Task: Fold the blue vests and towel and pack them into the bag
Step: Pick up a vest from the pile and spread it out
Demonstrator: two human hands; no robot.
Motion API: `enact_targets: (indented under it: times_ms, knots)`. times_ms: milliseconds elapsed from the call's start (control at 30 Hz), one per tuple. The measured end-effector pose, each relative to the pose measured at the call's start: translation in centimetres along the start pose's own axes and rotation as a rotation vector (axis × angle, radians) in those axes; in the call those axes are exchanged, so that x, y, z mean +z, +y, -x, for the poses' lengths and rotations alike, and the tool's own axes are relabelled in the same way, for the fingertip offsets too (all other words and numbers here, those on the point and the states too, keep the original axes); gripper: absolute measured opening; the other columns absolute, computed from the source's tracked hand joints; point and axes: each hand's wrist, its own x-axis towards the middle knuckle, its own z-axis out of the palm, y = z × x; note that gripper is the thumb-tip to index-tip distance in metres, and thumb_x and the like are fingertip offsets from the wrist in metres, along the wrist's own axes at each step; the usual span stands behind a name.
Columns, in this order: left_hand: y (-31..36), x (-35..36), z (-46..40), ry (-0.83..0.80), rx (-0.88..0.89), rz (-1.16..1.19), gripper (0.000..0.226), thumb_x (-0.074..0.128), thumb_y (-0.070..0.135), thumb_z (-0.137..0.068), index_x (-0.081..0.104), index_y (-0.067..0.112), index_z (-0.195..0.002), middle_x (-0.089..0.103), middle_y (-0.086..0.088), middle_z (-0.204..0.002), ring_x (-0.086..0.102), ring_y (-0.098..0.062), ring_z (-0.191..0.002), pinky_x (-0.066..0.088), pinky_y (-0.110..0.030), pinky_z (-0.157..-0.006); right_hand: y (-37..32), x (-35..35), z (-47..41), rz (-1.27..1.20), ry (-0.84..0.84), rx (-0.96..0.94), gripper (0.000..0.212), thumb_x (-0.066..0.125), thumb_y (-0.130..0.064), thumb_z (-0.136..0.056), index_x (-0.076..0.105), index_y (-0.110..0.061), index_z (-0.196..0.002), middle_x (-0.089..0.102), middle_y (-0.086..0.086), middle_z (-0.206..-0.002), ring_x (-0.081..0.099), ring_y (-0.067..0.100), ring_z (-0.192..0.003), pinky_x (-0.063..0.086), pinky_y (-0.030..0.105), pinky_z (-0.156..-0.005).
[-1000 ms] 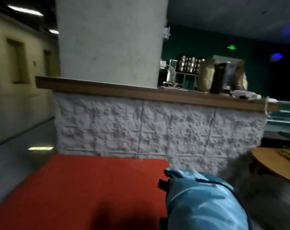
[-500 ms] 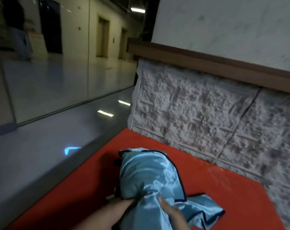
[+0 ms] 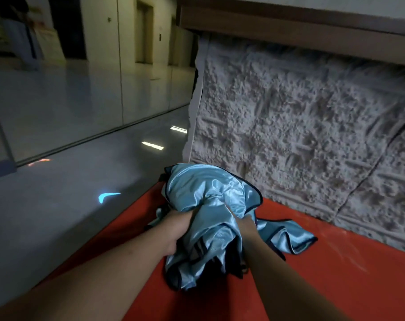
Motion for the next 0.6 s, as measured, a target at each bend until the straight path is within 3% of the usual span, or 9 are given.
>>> enact_targets:
  times_ms: [67, 133, 200, 267, 367, 467, 533, 600]
  knots:
    - [0.5, 0.3, -0.1, 0.186, 0.105, -0.084, 0.091, 0.088, 0.076, -0.044, 0.064, 0.037, -0.122, 0.075, 0.004, -0.11, 0.073, -0.025, -0.098, 0.059, -0.047, -0.086, -0.9, -0.8, 0.8, 0.01, 0.074, -0.111, 0.091, 0.071, -0.076, -0.072, 0.054, -0.006, -0.128, 0.065, 0.007, -0.118, 0.061, 0.03, -0.112, 0.048, 0.042, -0.1]
    - [1.2, 0.6, 1.1, 0.363, 0.217, -0.227, 0.071, 0.08, 0.076, -0.062, 0.061, 0.034, -0.115, 0.071, 0.007, -0.103, 0.068, -0.016, -0.095, 0.056, -0.037, -0.086, -1.5, -1.9, 2.0, 0.053, 0.191, -0.188, 0.06, 0.067, -0.068, -0.083, 0.056, -0.014, -0.107, 0.061, -0.001, -0.096, 0.058, 0.022, -0.096, 0.05, 0.041, -0.095]
    - [1.2, 0.6, 2.6, 0.56, 0.349, -0.435, 0.037, 0.073, 0.055, -0.083, 0.059, 0.027, -0.103, 0.064, 0.007, -0.095, 0.061, -0.019, -0.093, 0.051, -0.034, -0.083, -1.8, -3.3, 3.3, 0.165, 0.265, -0.238, 0.036, 0.067, -0.048, -0.089, 0.056, -0.017, -0.076, 0.057, -0.005, -0.067, 0.055, 0.019, -0.071, 0.049, 0.035, -0.071]
    - [1.6, 0.2, 4.3, 0.665, 0.449, -0.554, 0.016, 0.073, 0.038, -0.087, 0.063, 0.026, -0.088, 0.067, 0.006, -0.09, 0.064, -0.023, -0.093, 0.052, -0.035, -0.083, -2.4, -4.9, 4.6, 0.255, 0.332, -0.281, 0.038, 0.07, -0.031, -0.087, 0.054, -0.012, -0.057, 0.052, -0.002, -0.05, 0.052, 0.016, -0.054, 0.039, 0.028, -0.053]
    - [3.1, -0.1, 7.1, 0.701, 0.575, -0.548, 0.015, 0.08, 0.023, -0.083, 0.068, 0.023, -0.074, 0.071, -0.001, -0.082, 0.068, -0.025, -0.085, 0.052, -0.033, -0.077, -4.9, -7.0, 7.5, 0.173, 0.422, -0.359, 0.031, 0.069, -0.027, -0.089, 0.061, -0.006, -0.067, 0.059, 0.007, -0.055, 0.059, 0.024, -0.059, 0.042, 0.031, -0.056]
    - [5.2, 0.8, 10.0, 0.691, 0.669, -0.475, 0.014, 0.085, 0.028, -0.076, 0.072, 0.029, -0.069, 0.068, -0.003, -0.088, 0.068, -0.026, -0.09, 0.056, -0.04, -0.085, -9.1, -9.3, 11.1, -0.094, 0.433, -0.477, 0.023, 0.065, -0.03, -0.096, 0.062, -0.012, -0.081, 0.063, 0.013, -0.068, 0.06, 0.026, -0.065, 0.05, 0.039, -0.064]
    - [6.7, 2.7, 12.9, 0.627, 0.713, -0.401, 0.013, 0.085, 0.037, -0.073, 0.074, 0.035, -0.067, 0.062, 0.001, -0.101, 0.068, -0.025, -0.094, 0.059, -0.046, -0.082, -11.7, -11.3, 14.4, -0.23, 0.437, -0.569, 0.019, 0.061, -0.03, -0.098, 0.06, -0.018, -0.083, 0.065, 0.014, -0.075, 0.062, 0.024, -0.066, 0.052, 0.042, -0.061]
    - [7.7, 5.4, 16.1, 0.493, 0.731, -0.334, 0.011, 0.086, 0.031, -0.075, 0.076, 0.031, -0.07, 0.06, 0.0, -0.105, 0.07, -0.023, -0.085, 0.061, -0.043, -0.069, -12.9, -13.8, 17.7, -0.291, 0.502, -0.66, 0.018, 0.058, -0.027, -0.101, 0.059, -0.023, -0.084, 0.066, 0.005, -0.076, 0.065, 0.02, -0.069, 0.055, 0.04, -0.062]
